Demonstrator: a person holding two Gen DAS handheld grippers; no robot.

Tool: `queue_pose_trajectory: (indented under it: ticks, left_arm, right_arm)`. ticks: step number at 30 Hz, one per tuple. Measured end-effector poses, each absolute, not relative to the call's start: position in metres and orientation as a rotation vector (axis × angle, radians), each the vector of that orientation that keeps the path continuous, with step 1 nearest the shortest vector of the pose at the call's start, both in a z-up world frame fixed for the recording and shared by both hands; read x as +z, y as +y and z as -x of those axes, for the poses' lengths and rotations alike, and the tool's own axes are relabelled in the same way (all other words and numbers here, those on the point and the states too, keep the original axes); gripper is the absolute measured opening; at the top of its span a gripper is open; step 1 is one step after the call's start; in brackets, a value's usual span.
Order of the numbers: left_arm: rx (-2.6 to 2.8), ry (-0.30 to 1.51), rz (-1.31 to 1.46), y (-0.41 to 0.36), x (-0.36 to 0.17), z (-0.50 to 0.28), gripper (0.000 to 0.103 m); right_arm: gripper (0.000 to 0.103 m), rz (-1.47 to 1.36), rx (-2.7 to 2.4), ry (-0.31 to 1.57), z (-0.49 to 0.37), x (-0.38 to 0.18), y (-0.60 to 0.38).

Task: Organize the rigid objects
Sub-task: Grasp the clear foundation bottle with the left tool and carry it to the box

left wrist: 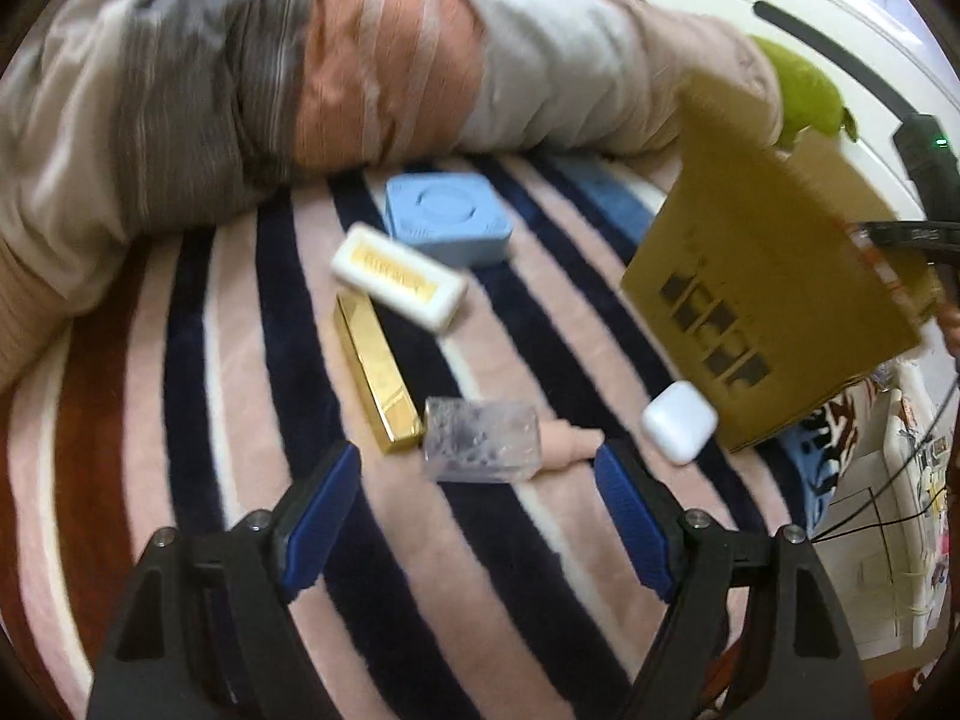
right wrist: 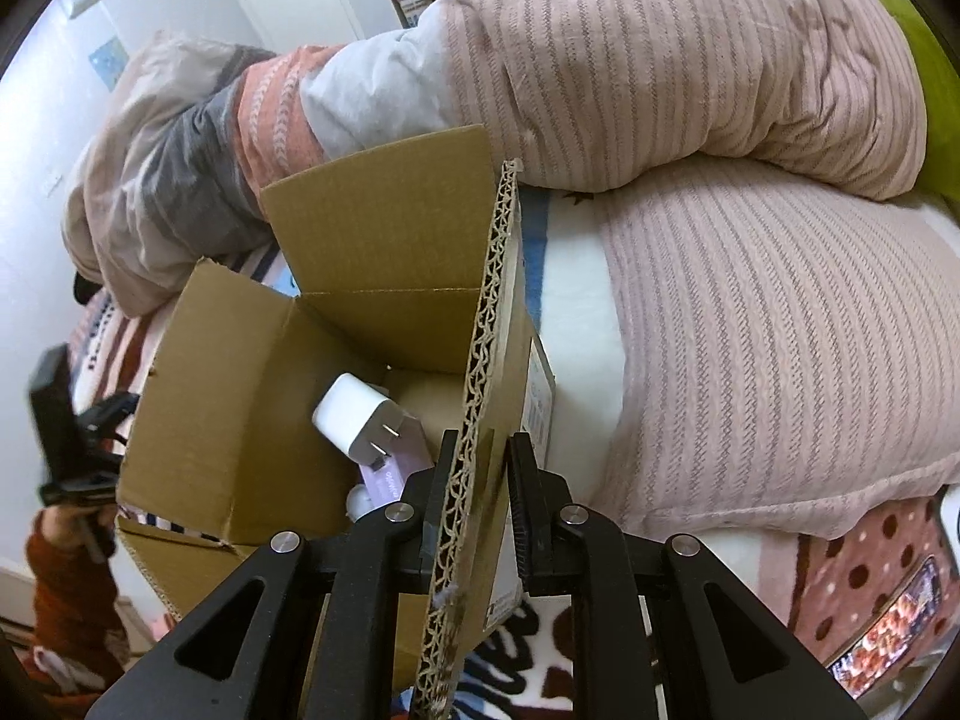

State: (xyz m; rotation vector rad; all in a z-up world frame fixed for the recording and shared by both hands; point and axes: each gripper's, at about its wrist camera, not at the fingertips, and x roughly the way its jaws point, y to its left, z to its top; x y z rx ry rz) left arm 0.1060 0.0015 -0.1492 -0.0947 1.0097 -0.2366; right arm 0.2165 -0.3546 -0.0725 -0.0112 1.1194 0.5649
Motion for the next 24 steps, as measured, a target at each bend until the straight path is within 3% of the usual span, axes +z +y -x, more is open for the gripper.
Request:
queue_pose_trajectory:
  ticks: [11,24]
  left_arm:
    - [-0.215,1.036,0.155,-0.024,-0.193,-0.130,0.078]
    - [-0.466,1.082,0.154,-0.048,-0.180,-0.109,0.074]
  right_arm:
    - [0.011,0.044,0.563,1.102,-0.215,-0.074,-0.353]
    - [0.011,0.055,0.563,1.105,-0.214,-0.077,-0.350]
